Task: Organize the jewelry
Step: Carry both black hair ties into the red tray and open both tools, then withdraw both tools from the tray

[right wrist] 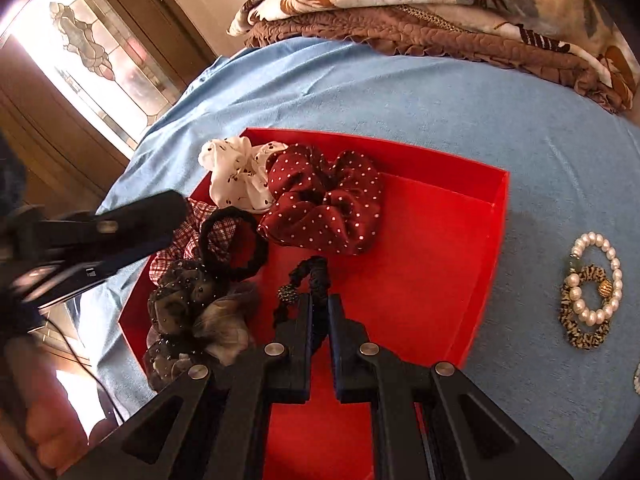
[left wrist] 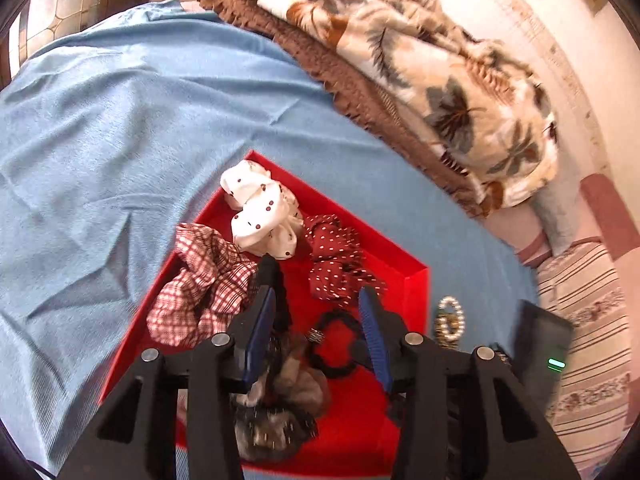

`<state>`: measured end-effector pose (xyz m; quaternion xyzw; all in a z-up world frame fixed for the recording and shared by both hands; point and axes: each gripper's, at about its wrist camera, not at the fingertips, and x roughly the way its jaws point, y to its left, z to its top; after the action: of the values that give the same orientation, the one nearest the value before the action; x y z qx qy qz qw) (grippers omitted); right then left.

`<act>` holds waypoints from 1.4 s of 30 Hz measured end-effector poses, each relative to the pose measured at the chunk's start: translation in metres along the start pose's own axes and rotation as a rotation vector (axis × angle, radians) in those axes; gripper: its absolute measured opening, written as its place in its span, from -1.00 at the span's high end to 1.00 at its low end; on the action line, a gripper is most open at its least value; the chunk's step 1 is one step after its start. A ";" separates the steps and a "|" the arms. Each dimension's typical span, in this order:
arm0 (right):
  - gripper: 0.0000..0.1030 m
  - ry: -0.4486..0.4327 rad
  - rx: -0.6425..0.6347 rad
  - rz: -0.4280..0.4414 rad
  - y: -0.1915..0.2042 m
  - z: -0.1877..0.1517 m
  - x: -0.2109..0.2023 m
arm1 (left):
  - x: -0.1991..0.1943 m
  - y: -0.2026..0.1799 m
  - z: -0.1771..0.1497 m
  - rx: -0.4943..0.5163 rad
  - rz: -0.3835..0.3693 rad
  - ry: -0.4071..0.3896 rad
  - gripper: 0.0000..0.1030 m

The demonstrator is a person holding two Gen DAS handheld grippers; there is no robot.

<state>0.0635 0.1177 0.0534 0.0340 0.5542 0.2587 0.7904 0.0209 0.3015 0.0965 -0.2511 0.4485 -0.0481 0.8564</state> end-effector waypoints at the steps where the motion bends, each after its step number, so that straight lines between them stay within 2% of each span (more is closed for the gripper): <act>1: 0.84 0.004 -0.004 -0.002 0.002 0.001 0.004 | -0.006 0.000 0.000 -0.003 0.000 -0.013 0.16; 5: 0.79 0.006 -0.054 -0.043 0.015 0.004 0.014 | -0.033 0.006 -0.005 -0.010 0.045 -0.074 0.10; 7: 0.65 -0.004 -0.082 -0.061 0.020 0.003 0.010 | -0.042 0.010 -0.008 -0.009 0.086 -0.092 0.10; 9: 0.32 -0.020 -0.094 -0.062 0.023 0.001 0.001 | -0.048 0.013 -0.012 -0.009 0.123 -0.105 0.10; 11: 0.22 -0.046 -0.105 -0.070 0.023 -0.002 -0.012 | -0.053 0.016 -0.017 -0.008 0.161 -0.113 0.10; 20: 0.07 -0.139 -0.081 -0.109 -0.002 -0.036 -0.084 | -0.074 0.000 -0.049 0.071 0.323 -0.164 0.10; 23: 0.00 -0.165 -0.072 -0.137 -0.013 -0.055 -0.104 | -0.078 -0.019 -0.065 0.145 0.407 -0.191 0.08; 25: -0.05 -0.180 -0.071 -0.163 -0.020 -0.066 -0.115 | -0.080 -0.031 -0.075 0.189 0.439 -0.202 0.00; 33: -0.12 -0.212 0.001 -0.223 -0.055 -0.106 -0.151 | -0.084 -0.066 -0.103 0.293 0.481 -0.200 -0.06; 42: -0.19 -0.247 0.061 -0.263 -0.087 -0.128 -0.180 | -0.087 -0.087 -0.119 0.355 0.508 -0.196 -0.07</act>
<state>-0.0640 -0.0676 0.1292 0.0168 0.4601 0.1300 0.8782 -0.1124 0.2068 0.1465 0.0185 0.3970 0.1140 0.9105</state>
